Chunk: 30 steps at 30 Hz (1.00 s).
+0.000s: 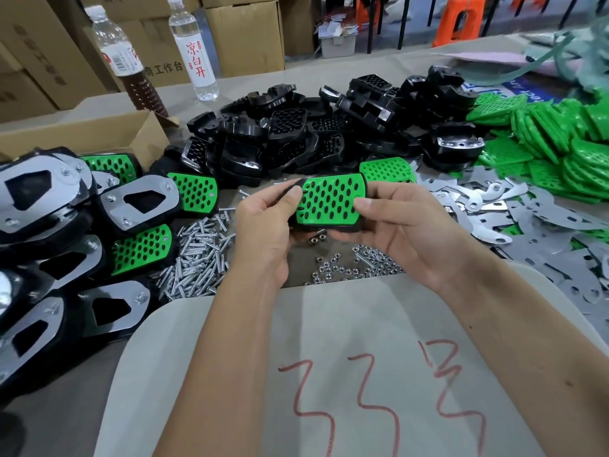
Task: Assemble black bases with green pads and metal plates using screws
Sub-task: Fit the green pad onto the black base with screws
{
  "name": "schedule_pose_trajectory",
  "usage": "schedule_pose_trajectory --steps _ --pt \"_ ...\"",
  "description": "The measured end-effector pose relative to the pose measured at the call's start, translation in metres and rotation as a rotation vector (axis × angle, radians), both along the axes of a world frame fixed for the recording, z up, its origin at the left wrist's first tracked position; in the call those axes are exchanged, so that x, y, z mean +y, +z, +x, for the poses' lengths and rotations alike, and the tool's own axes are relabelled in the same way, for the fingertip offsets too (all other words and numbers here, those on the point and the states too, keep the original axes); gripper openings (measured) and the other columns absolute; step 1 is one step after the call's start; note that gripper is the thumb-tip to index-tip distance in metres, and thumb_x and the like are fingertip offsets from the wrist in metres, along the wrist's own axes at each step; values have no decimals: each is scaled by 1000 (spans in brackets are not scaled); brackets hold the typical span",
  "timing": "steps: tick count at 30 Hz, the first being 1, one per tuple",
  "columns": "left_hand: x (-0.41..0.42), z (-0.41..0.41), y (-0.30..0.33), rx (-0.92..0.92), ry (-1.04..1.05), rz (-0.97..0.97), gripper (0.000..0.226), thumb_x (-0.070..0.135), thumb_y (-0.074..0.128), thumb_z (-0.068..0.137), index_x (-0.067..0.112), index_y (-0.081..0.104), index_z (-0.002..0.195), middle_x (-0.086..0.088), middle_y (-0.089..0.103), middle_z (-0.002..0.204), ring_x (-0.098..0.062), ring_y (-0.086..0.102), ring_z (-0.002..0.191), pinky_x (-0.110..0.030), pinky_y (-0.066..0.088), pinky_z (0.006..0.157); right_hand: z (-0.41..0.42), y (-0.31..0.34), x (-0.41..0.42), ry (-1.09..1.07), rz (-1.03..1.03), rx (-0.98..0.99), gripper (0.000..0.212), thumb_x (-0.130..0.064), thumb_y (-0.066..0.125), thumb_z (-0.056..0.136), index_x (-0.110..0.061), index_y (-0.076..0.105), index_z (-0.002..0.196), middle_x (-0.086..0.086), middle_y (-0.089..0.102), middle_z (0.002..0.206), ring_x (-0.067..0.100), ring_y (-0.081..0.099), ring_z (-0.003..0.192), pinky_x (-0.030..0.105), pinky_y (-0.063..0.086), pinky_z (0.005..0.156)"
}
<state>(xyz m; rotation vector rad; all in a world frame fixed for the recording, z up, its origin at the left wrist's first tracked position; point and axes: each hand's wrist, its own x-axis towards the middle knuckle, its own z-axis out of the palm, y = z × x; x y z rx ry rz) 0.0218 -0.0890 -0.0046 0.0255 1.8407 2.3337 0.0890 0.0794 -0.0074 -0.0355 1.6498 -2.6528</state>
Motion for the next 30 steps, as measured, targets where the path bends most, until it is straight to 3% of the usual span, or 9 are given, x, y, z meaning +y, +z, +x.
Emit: schedule_pose_trajectory --steps 5,7,10,14,19,25,27,30 --pt "-1 0 -1 158 10 -139 20 7 63 102 16 78 110 -6 78 97 -16 73 84 -33 61 61 3 2 4 32 8 -45 40 -2 57 94 13 57 131 28 68 128 40 69 117 49 61 90" --pt "-1 1 -2 153 0 -195 20 9 61 104 16 77 113 -8 78 102 -19 74 91 -40 64 70 2 0 2 -24 50 -50 31 6 53 98 13 59 127 28 70 124 42 70 114 51 62 88" --pt "-4 2 -2 84 -64 -270 20 13 58 106 18 77 102 -3 81 97 -19 77 95 -42 66 80 2 -2 0 -95 71 -100 25 13 49 99 11 62 120 25 74 115 41 73 107 51 63 85" --pt "-11 -1 0 -11 -106 -257 16 5 62 102 12 73 94 2 80 81 -12 78 78 -30 63 65 3 0 -1 -88 119 -134 26 16 48 99 9 62 119 25 75 113 40 74 104 48 64 82" --pt "-6 -1 1 -36 -74 -250 17 2 61 102 10 70 90 6 77 69 -8 75 64 -29 62 57 2 0 -4 -122 159 -139 27 15 48 100 12 58 125 27 72 117 40 73 106 50 63 85" --pt "-2 0 -1 -46 19 -185 17 13 66 102 7 72 87 0 78 78 -12 73 70 -38 62 76 2 -1 -14 -187 83 -146 25 12 47 102 11 59 124 27 71 121 37 73 108 50 63 86" --pt "3 3 -2 -46 55 -94 20 18 68 102 4 70 89 -6 74 83 -12 68 70 -34 61 74 1 -1 -18 -236 17 -129 24 12 47 102 12 58 123 28 70 121 36 74 107 50 63 88" --pt "10 7 -3 -23 13 -14 12 12 69 99 5 72 89 3 71 69 -11 71 68 -27 61 68 0 0 -20 -300 -23 -100 19 12 48 102 8 62 115 28 71 118 35 75 105 50 62 90"
